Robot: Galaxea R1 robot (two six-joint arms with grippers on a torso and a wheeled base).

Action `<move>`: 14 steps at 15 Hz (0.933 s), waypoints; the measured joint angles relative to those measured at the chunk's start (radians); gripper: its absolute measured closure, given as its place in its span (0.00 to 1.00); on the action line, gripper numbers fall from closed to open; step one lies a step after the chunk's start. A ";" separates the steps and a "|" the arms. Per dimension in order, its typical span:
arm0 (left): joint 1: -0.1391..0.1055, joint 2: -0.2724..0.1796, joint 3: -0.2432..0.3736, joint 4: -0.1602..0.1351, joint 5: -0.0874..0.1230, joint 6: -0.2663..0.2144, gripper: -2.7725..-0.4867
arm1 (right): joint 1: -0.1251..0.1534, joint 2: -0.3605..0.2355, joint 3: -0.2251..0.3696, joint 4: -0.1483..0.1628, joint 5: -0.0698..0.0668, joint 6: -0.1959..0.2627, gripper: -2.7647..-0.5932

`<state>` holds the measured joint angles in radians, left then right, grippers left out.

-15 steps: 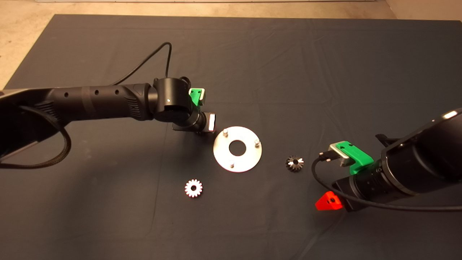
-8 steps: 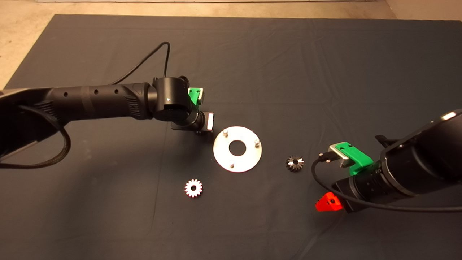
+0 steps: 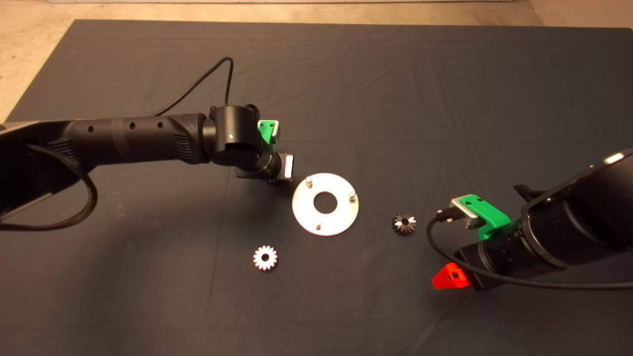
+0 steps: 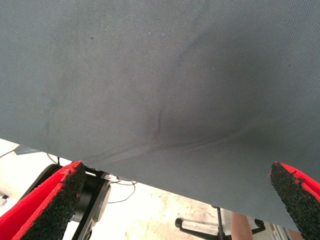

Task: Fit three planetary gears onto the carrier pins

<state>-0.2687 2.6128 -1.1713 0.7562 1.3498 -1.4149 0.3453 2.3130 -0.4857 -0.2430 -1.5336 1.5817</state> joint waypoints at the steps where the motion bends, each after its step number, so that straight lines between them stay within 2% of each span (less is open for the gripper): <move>1: 0.000 0.003 0.000 0.000 0.001 0.000 0.68 | -0.001 0.000 0.000 0.000 0.000 0.000 0.00; 2: 0.000 0.005 0.000 0.000 0.003 0.001 0.73 | -0.003 0.000 0.000 0.000 0.000 0.000 0.00; 10: 0.002 0.005 -0.001 0.003 0.004 0.003 0.77 | -0.003 0.000 -0.002 0.000 0.000 -0.003 0.00; 14: 0.002 0.005 -0.003 0.003 0.003 0.025 0.78 | -0.005 0.000 -0.002 0.000 0.000 -0.003 0.00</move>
<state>-0.2664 2.6179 -1.1738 0.7589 1.3532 -1.3900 0.3404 2.3130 -0.4877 -0.2434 -1.5336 1.5789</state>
